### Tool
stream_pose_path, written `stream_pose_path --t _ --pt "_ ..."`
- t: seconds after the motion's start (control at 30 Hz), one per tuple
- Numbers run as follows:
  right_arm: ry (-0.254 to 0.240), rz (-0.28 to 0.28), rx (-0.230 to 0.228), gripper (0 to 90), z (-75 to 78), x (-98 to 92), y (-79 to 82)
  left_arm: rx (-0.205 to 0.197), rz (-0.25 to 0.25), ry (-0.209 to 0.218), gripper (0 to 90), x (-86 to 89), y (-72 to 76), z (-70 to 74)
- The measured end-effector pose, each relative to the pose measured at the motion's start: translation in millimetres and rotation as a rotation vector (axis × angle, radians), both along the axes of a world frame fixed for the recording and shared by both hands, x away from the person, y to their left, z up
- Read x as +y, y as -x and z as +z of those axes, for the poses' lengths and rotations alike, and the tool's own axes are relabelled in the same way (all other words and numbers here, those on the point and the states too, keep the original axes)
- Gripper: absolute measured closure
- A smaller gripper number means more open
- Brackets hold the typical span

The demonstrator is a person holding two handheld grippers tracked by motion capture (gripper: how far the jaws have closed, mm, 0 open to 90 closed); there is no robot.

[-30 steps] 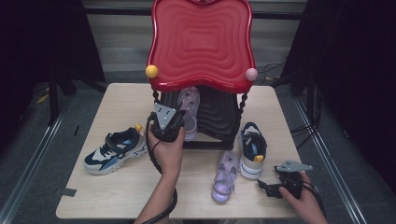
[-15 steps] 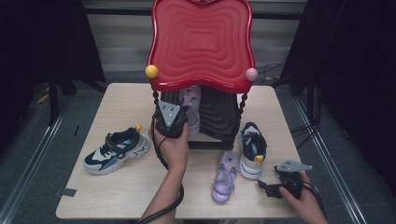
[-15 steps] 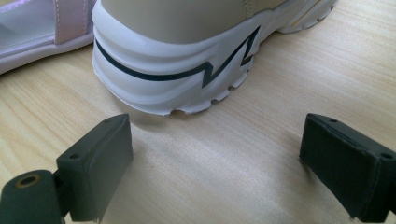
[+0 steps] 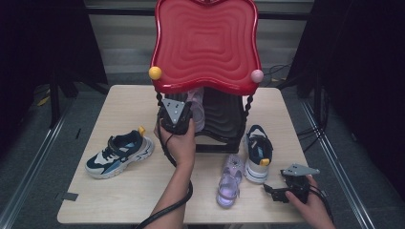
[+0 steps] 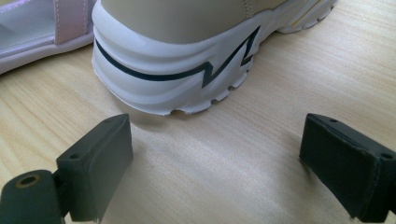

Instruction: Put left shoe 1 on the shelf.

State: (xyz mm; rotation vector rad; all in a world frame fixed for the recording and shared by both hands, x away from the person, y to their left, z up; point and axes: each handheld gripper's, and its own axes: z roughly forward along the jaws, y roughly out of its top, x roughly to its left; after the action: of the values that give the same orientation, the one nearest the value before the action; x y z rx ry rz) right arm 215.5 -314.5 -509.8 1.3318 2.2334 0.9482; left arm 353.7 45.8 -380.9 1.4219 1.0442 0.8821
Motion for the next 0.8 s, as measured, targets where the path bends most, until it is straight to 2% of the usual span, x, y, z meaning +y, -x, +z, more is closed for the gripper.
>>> stream_pose_path --t 0.13,0.4,0.73,0.8 --pt "-0.001 -0.001 0.001 8.7 0.0 0.1 0.1 -0.016 0.016 -0.025 83.4 -5.0 -3.8 -1.2" --pt "0.000 0.000 0.000 8.7 0.0 -0.1 0.0 -0.036 0.058 -0.032 83.1 -10.7 -12.1 -6.6" --pt "0.000 0.000 0.000 8.7 0.0 -0.1 -0.1 -0.048 0.056 -0.074 82.6 -14.2 -18.4 -18.9" --pt "-0.001 0.000 0.000 8.7 0.0 0.0 0.0 -0.042 0.051 -0.070 82.5 -14.0 -18.9 -20.3"
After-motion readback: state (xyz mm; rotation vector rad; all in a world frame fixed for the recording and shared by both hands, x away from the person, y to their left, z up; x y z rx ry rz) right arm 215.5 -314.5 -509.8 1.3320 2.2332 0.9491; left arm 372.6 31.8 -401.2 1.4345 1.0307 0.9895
